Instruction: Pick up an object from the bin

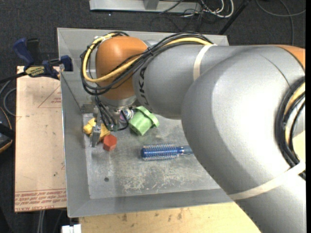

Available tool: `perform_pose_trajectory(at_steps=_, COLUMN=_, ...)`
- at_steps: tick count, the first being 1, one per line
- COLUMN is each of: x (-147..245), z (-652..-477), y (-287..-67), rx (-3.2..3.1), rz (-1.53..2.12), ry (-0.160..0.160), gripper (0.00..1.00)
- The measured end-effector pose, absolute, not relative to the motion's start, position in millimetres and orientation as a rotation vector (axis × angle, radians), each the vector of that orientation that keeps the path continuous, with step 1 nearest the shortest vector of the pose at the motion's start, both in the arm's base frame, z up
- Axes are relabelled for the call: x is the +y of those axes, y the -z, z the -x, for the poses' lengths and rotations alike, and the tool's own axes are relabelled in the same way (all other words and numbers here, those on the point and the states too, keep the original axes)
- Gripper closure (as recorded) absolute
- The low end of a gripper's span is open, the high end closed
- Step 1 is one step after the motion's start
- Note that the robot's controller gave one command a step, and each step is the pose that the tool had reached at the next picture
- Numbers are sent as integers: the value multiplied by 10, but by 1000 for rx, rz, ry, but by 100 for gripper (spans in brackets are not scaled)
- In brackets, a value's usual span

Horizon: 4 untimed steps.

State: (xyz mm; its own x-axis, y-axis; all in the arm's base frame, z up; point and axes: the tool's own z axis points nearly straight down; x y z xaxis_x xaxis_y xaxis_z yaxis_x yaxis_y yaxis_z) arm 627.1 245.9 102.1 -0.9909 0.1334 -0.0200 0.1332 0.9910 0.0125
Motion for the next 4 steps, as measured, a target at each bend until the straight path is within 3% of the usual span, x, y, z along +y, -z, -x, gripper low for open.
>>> perform_pose_trajectory(at_steps=1, x=2437, z=-6222, y=-921, rx=3131, rz=-213, ry=-5, gripper=100)
perform_pose_trajectory(at_steps=2, x=2245, z=-5858, y=-785, rx=3104, rz=-314, ry=-24, gripper=100)
perform_pose_trajectory(at_steps=3, x=2219, z=-6033, y=-1920, rx=3111, rz=-349, ry=-9, gripper=100)
perform_pose_trajectory(at_steps=4, x=2201, z=-6030, y=-2469, rx=3115, rz=-330, ry=-8, gripper=100)
